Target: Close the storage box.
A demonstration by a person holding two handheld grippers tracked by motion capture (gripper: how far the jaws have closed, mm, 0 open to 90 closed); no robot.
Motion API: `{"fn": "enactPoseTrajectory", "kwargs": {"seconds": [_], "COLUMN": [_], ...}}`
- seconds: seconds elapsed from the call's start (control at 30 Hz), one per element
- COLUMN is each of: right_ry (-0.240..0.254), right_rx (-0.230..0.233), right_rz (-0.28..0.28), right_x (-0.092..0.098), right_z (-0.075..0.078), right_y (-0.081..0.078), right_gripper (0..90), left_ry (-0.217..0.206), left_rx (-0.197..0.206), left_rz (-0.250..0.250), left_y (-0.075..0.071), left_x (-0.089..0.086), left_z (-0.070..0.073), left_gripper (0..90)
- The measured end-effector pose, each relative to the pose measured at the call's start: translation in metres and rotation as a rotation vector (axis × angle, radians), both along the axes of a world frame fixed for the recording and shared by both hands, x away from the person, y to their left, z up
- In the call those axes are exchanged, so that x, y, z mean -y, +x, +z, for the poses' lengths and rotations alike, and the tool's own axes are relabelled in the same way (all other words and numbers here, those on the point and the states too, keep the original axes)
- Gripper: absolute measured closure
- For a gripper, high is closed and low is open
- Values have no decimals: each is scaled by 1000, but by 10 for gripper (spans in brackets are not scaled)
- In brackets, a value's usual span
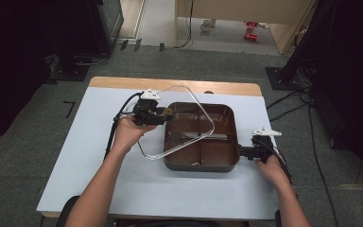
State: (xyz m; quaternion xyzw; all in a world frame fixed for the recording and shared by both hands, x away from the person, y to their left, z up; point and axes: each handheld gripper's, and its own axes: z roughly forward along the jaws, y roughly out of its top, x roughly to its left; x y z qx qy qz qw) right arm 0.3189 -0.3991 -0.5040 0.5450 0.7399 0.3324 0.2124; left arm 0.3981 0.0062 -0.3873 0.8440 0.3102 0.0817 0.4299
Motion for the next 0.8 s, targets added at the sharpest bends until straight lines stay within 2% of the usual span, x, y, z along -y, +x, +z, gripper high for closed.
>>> {"fn": "enactPoseTrajectory", "kwargs": {"seconds": [0.07, 0.13, 0.17, 0.3, 0.43, 0.53, 0.7, 0.77, 0.8], "right_ry": [0, 0, 0, 1, 3, 5, 14, 14, 14], "right_rx": [0, 0, 0, -1, -1, -2, -4, -5, -5], "right_rz": [0, 2, 2, 2, 3, 5, 8, 8, 7], "right_x": [0, 0, 0, 0, 0, 1, 1, 1, 1], "right_z": [0, 0, 0, 0, 0, 0, 0, 0, 0], "right_y": [0, 0, 0, 0, 0, 0, 1, 1, 1], "right_gripper": [120, 119, 119, 117, 116, 111, 105, 105, 105], "left_ry": [21, 63, 63, 59, 70, 55, 62, 77, 98], "left_rx": [-8, 18, 18, 11, 15, 16, 12, 13, 19], "left_rz": [-15, -42, -42, -96, -118, -149, -210, -233, -260], "left_y": [0, -6, -6, -11, -11, -11, -8, -7, -6], "left_x": [6, 19, 19, 35, 44, 52, 68, 75, 81], "left_z": [-1, 2, 2, -1, -4, -8, -13, -14, -15], "left_gripper": [594, 594, 594, 593, 593, 593, 593, 593, 593]}}
